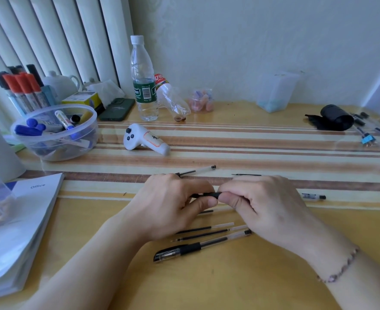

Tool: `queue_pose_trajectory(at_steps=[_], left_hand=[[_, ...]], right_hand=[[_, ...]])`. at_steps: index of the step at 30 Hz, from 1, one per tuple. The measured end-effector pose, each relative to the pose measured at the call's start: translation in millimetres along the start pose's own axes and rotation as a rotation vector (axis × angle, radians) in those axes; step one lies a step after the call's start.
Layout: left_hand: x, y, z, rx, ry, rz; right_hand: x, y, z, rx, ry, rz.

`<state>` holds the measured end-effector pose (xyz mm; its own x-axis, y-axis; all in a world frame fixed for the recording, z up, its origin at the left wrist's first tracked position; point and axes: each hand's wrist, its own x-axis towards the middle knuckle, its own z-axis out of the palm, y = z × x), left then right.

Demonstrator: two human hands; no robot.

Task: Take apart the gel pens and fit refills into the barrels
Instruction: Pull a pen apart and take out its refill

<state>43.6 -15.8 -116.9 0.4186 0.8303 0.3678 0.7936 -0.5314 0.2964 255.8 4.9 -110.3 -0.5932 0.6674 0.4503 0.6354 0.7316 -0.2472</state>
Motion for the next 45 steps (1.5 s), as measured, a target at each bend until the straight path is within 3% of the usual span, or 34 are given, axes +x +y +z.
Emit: queue_pose_trajectory(at_steps=[5,9,15,19,26,33,37,40,42,45], left_hand=[[2.4,-2.2,-4.3,-0.092,0.102,-0.034],[2.5,0.4,-2.1,-0.180,0.066,-0.015],[3.8,1.2,-0.6,-0.272,0.084,-0.035],[4.5,-2.0,-0.7,-0.284,0.157,-0.041],[5.6,-6.1,0.3,-0.346,0.220,-0.077],[5.5,-8.8,-1.2,-0.461,0.200,-0.190],[6.6,-15.4,-5.6,-0.468,0.317,-0.289],[7.7,-18.4,-6.6,-0.481,0.377,-0.320],[8.0,-16.3,-4.4,-0.490,0.373,-0.307],[7.8,-10.5,0.6,-0.488,0.332,-0.254]], right_hand=[[-3.3,9.4,-6.0,0.075,0.016,0.141],[-4.0,4.5,-5.1,0.096,0.023,0.138],[-0.6,0.3,-2.6,0.151,0.215,0.143],[-2.3,5.5,-2.6,0.159,0.063,0.142],[-1.4,7.5,2.3,0.171,0.117,0.172],[-1.6,10.0,-1.6,0.130,0.041,0.105],[-3.0,39.7,-15.6,-0.043,0.022,0.306],[-5.5,58.3,-30.2,-0.061,0.182,0.476],[-3.9,53.0,-33.5,0.120,0.277,0.407],[0.8,30.0,-27.2,0.273,0.197,0.236]])
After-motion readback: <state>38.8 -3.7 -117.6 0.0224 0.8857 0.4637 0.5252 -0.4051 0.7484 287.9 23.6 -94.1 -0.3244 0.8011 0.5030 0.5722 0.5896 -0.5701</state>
